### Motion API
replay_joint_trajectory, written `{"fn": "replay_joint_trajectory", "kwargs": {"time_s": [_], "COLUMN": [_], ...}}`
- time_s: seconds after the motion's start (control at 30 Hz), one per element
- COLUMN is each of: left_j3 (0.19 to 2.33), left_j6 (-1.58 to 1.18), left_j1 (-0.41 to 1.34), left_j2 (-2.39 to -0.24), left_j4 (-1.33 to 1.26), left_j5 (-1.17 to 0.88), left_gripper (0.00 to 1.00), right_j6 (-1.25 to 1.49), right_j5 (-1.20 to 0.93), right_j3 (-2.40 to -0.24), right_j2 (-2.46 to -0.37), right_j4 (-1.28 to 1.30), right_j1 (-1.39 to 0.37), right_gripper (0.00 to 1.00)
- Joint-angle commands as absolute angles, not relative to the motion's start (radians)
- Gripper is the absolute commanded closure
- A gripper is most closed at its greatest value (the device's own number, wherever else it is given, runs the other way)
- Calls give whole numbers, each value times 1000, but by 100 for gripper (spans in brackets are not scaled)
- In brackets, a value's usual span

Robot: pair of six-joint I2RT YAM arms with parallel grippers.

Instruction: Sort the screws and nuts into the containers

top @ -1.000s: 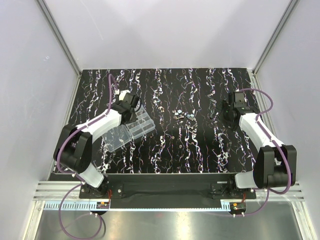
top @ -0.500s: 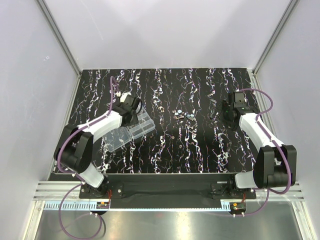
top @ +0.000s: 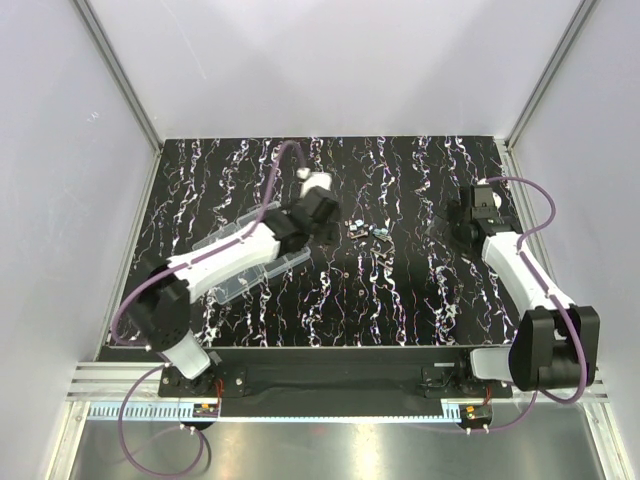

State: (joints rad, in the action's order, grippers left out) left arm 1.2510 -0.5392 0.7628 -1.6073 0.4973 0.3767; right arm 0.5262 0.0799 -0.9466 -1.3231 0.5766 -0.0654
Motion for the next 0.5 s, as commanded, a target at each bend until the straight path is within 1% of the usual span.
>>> {"fn": "replay_joint_trajectory", "kwargs": {"time_s": [0.0,0.17,0.47], "left_j3": [1342,1431,1473], "left_j6": [-517,-500,-549], "left_j1": [851,971,1068], "left_j2": [-1722,-1830,-1936], "left_j4": [453,462,532], "left_j5": [299,250,250], "left_gripper": [30,28,28], "right_j6": [542,538,535], "right_j5": [138,170,161], "right_j3": [-936,-905,-850], "right_j2": [-1270,-1215,-1137], "right_j4": [595,612,612], "right_j1": [-69,-68,-68], "right_gripper": [0,1,0]}}
